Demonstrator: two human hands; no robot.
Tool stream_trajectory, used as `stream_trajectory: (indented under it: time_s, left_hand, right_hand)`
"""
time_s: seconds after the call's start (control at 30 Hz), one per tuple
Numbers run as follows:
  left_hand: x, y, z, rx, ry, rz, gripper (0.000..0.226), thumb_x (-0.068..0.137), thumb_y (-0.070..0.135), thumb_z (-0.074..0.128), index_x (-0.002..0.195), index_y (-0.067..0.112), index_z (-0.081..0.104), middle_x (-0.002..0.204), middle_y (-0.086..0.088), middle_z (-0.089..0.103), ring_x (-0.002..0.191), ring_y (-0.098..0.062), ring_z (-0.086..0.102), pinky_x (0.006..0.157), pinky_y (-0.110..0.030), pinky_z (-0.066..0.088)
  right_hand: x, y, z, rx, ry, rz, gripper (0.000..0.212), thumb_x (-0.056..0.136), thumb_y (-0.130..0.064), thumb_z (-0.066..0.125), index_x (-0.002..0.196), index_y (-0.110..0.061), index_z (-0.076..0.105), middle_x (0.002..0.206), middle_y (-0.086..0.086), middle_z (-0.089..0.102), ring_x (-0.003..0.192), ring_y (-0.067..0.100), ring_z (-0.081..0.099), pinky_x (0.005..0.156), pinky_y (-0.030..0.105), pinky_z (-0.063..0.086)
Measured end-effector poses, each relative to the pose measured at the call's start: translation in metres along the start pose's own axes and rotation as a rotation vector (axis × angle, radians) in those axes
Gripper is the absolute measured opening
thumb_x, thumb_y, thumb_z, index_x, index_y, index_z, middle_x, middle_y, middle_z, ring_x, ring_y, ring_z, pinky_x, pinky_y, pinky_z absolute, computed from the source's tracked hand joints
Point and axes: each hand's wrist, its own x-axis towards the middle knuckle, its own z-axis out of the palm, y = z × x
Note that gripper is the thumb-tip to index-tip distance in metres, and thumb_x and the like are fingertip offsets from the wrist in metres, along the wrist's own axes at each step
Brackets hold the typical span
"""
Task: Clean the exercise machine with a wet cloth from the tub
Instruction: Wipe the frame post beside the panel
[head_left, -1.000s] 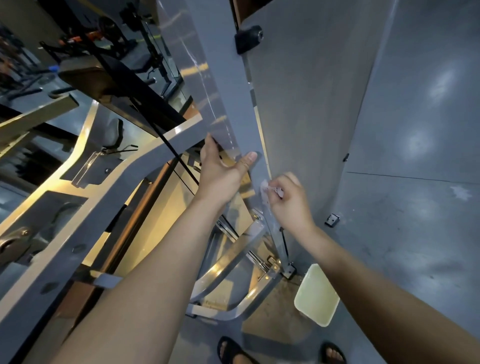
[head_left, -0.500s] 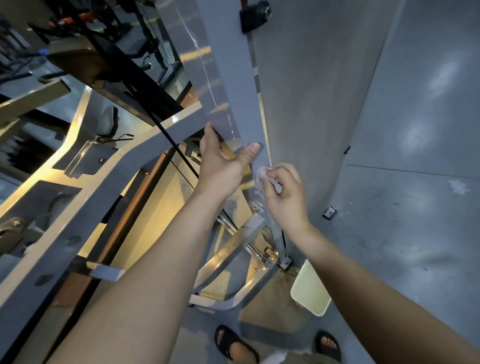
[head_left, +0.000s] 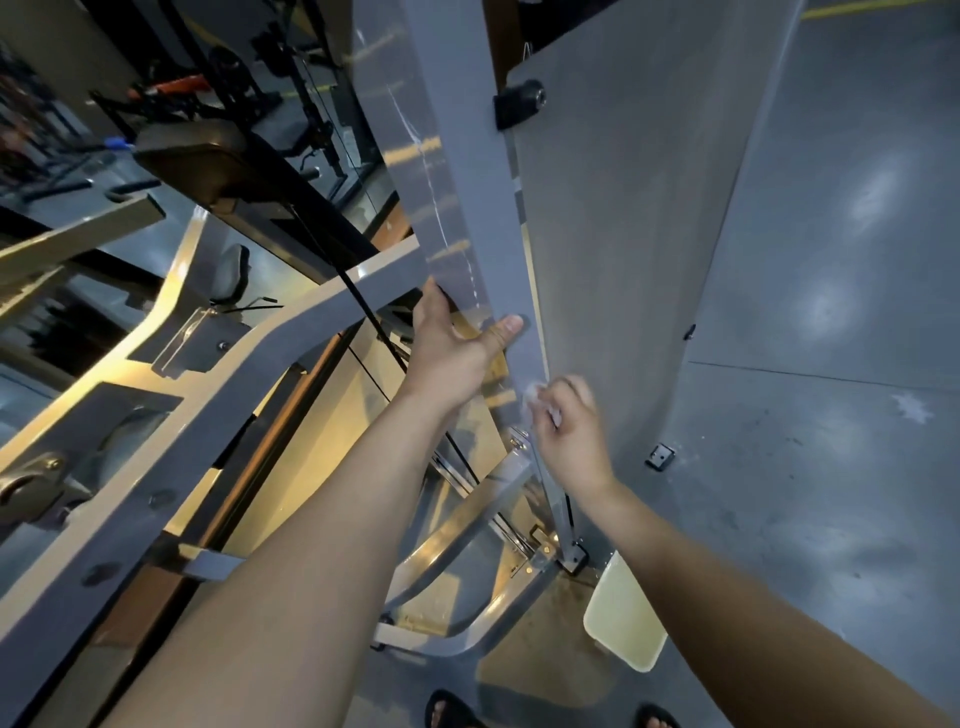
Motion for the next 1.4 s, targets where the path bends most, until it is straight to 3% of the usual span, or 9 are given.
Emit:
stream_trajectory:
  time_s: [0.17, 0.4, 0.5, 0.63, 0.77, 0.93, 1.1, 1.23, 1.4]
  left_hand:
    - [-0.01, 0.003, -0.002, 0.039, -0.009, -0.05, 0.078, 0.067, 0.062, 0.083, 0.134, 0.043, 0.049, 0.137, 0.01, 0.058, 0.125, -0.011, 0.058, 0.108, -0.046, 0.048]
    - [-0.068, -0.022, 0.018, 0.009, 0.017, -0.15, 0.016, 0.099, 0.016, 0.06, 0.108, 0.027, 0.067, 0.112, 0.011, 0.066, 0.103, -0.014, 0.064, 0.089, -0.028, 0.05]
    - [-0.087, -0.035, 0.037, -0.028, -0.067, -0.167, 0.014, 0.099, 0.022, 0.062, 0.107, 0.03, 0.07, 0.105, 0.013, 0.07, 0.094, -0.007, 0.066, 0.094, -0.032, 0.055]
    - [-0.1, -0.044, 0.055, -0.112, -0.173, -0.164, 0.021, 0.093, 0.035, 0.074, 0.114, 0.033, 0.07, 0.109, 0.016, 0.072, 0.102, 0.002, 0.067, 0.099, -0.029, 0.054]
    - [-0.105, -0.06, 0.068, -0.107, -0.153, -0.222, 0.014, 0.089, 0.023, 0.077, 0.101, 0.028, 0.072, 0.1, 0.005, 0.075, 0.097, -0.014, 0.072, 0.096, -0.042, 0.059]
    - [-0.105, -0.069, 0.069, -0.39, -0.141, -0.448, 0.015, 0.101, 0.007, 0.06, 0.101, 0.014, 0.073, 0.101, -0.008, 0.077, 0.095, -0.021, 0.074, 0.087, -0.037, 0.061]
    - [-0.098, -0.079, 0.057, -0.251, -0.133, -0.442, 0.019, 0.1, 0.007, 0.059, 0.098, 0.018, 0.075, 0.101, -0.007, 0.078, 0.094, -0.026, 0.076, 0.086, -0.044, 0.062]
    - [-0.083, -0.079, 0.039, -0.162, -0.167, -0.339, 0.015, 0.099, 0.017, 0.063, 0.101, 0.026, 0.074, 0.099, 0.003, 0.078, 0.093, -0.021, 0.075, 0.09, -0.048, 0.061]
    - [-0.076, -0.068, 0.009, -0.229, -0.366, -0.196, 0.02, 0.097, 0.04, 0.067, 0.114, 0.031, 0.066, 0.109, 0.005, 0.074, 0.101, -0.017, 0.073, 0.085, -0.038, 0.062]
  right_hand:
    - [0.007, -0.004, -0.029, 0.178, -0.125, 0.314, 0.009, 0.102, -0.008, 0.058, 0.094, -0.004, 0.062, 0.078, 0.0, 0.056, 0.066, 0.002, 0.056, 0.065, 0.021, 0.045]
    - [0.0, -0.021, -0.081, 0.378, -0.189, 0.353, 0.012, 0.105, -0.011, 0.054, 0.095, -0.016, 0.058, 0.073, -0.012, 0.057, 0.06, -0.004, 0.054, 0.063, 0.017, 0.046]
    - [-0.011, -0.017, -0.088, 0.414, -0.223, 0.36, 0.01, 0.105, -0.012, 0.056, 0.096, -0.016, 0.059, 0.068, -0.016, 0.059, 0.063, 0.001, 0.054, 0.062, 0.017, 0.046]
    - [-0.021, -0.017, -0.092, 0.432, -0.214, 0.358, 0.015, 0.1, -0.011, 0.065, 0.087, -0.018, 0.061, 0.073, 0.004, 0.055, 0.066, 0.017, 0.047, 0.059, 0.024, 0.04]
    - [-0.032, -0.01, -0.097, 0.452, -0.226, 0.414, 0.01, 0.099, -0.016, 0.067, 0.089, -0.016, 0.066, 0.07, -0.003, 0.063, 0.063, 0.01, 0.055, 0.062, 0.022, 0.046]
    - [-0.048, 0.0, -0.094, 0.6, -0.357, 0.502, 0.014, 0.087, -0.031, 0.069, 0.096, -0.021, 0.067, 0.097, 0.008, 0.068, 0.096, 0.027, 0.063, 0.094, 0.053, 0.052]
    - [-0.059, 0.0, -0.078, 0.858, -0.408, 0.573, 0.014, 0.09, -0.02, 0.073, 0.098, -0.012, 0.065, 0.103, 0.016, 0.065, 0.1, 0.034, 0.059, 0.094, 0.051, 0.048]
    - [-0.058, -0.02, -0.056, 0.799, -0.251, 0.561, 0.013, 0.095, 0.001, 0.064, 0.097, -0.012, 0.061, 0.088, 0.005, 0.072, 0.081, 0.021, 0.07, 0.072, 0.031, 0.062]
    - [-0.044, -0.057, -0.041, 0.705, -0.013, 0.466, 0.024, 0.093, 0.004, 0.065, 0.105, -0.013, 0.053, 0.093, 0.009, 0.073, 0.075, 0.024, 0.07, 0.069, 0.034, 0.06]
